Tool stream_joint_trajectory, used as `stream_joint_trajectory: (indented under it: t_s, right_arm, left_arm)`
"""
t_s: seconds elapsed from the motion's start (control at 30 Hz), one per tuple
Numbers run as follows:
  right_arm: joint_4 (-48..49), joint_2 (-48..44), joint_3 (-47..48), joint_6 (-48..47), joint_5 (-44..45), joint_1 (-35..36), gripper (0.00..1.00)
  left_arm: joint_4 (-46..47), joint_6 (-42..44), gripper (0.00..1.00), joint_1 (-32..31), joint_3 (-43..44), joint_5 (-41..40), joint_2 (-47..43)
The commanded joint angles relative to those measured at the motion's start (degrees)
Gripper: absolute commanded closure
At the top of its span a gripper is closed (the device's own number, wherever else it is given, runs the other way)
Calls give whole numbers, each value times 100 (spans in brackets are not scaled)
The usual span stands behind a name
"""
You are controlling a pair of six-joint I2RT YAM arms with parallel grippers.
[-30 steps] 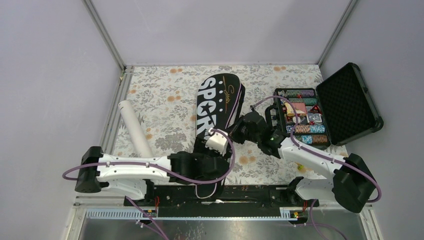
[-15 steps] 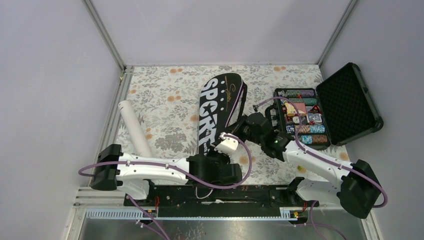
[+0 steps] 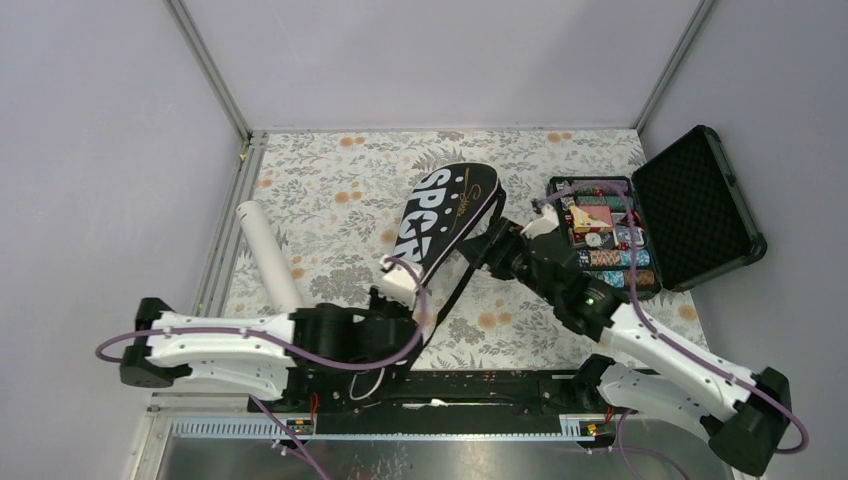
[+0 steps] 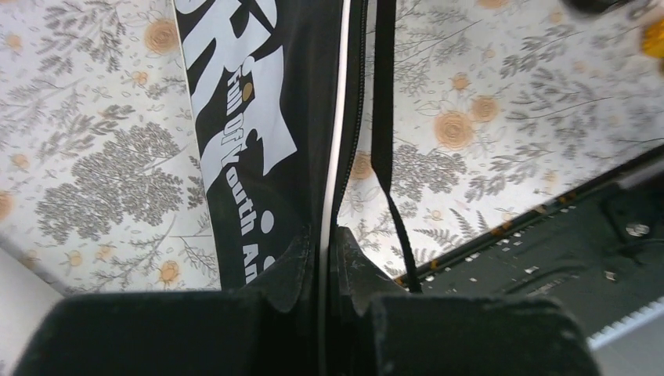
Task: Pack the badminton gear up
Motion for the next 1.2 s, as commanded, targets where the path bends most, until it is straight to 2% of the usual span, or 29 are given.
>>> stream_joint_trajectory:
  t_s: [0.0, 0.13, 0.2, 0.37, 0.47, 0.57, 0.63, 0.7, 0.87, 1.17]
  right_arm:
    - [-300, -735, -148, -1970, 1418, 10, 28]
    - [-592, -1228, -195, -2809, 1948, -156, 24]
    - [-857, -1272, -128, -2934, 1826, -460, 25]
    - [-958, -1146, -116, -2869, 266, -1656, 27]
    - [-735, -875, -169, -2818, -372, -1935, 26]
    - [4, -587, -523, -2413, -852, -2030, 16]
    - [683, -470, -920, -2086, -1099, -2055, 16]
    - [1224, -291, -1217, -1833, -1168, -2059, 17]
    - [1884, 171, -1565, -1657, -998, -2066, 20]
    - [2984, 1032, -1728, -1634, -1343, -2200, 26]
  left_arm:
    - [432, -230, 100, -35, -216, 269, -909]
    - [397, -261, 100, -35, -324, 552, -1535]
    - [264, -315, 100, -34, -358, 684, -1786]
    - [-26, -463, 100, -35, -449, 936, -2349]
    - [-128, -502, 100, -35, -481, 1077, -2651]
    - [-143, -499, 100, -35, -540, 1331, -2840]
    - [-184, -546, 100, -35, -585, 1462, -2928]
    - [-208, -614, 100, -35, -623, 1499, -2994]
    - [-200, -678, 100, -35, -654, 1561, -3149]
    - [-193, -784, 100, -35, -687, 1462, -3657]
